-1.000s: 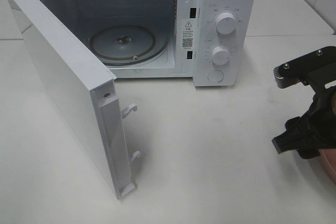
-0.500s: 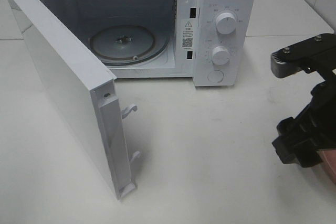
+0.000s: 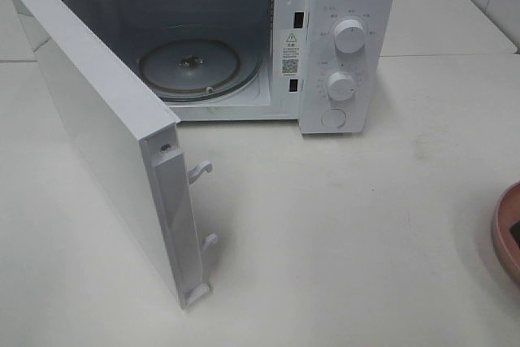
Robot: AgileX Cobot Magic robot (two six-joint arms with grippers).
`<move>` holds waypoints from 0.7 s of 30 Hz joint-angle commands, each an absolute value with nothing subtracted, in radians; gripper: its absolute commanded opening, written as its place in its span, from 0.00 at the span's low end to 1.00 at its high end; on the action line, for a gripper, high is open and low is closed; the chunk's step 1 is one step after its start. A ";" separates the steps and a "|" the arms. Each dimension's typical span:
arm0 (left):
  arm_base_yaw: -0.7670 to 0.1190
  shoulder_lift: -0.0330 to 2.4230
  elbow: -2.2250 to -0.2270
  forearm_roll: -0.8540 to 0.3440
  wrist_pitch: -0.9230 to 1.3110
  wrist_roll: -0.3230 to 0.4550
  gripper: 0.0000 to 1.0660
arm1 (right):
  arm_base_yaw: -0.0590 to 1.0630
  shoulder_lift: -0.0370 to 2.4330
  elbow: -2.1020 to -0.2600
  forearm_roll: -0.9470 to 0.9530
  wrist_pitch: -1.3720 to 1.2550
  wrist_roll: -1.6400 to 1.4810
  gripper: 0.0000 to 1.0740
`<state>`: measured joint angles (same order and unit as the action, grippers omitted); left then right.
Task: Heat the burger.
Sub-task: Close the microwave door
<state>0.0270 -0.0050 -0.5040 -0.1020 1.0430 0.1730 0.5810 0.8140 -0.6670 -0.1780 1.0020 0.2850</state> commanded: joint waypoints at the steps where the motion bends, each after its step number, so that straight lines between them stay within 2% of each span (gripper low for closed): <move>1: 0.029 -0.024 -0.505 -0.103 1.044 0.175 0.82 | 0.577 0.707 -0.670 -0.176 1.046 0.259 0.71; 9: 0.029 -0.024 -0.505 -0.103 1.044 0.175 0.82 | 0.564 0.524 -0.670 -0.174 1.070 0.217 0.71; 13: 0.029 -0.024 -0.505 -0.103 1.044 0.175 0.82 | 0.506 0.476 -0.670 -0.158 1.074 0.199 0.71; 15: 0.029 -0.024 -0.505 -0.103 1.044 0.175 0.82 | 0.412 0.421 -0.670 -0.123 1.077 0.152 0.71; 21: 0.029 -0.024 -0.505 -0.103 1.044 0.175 0.82 | 0.331 0.338 -0.659 -0.080 1.075 0.119 0.71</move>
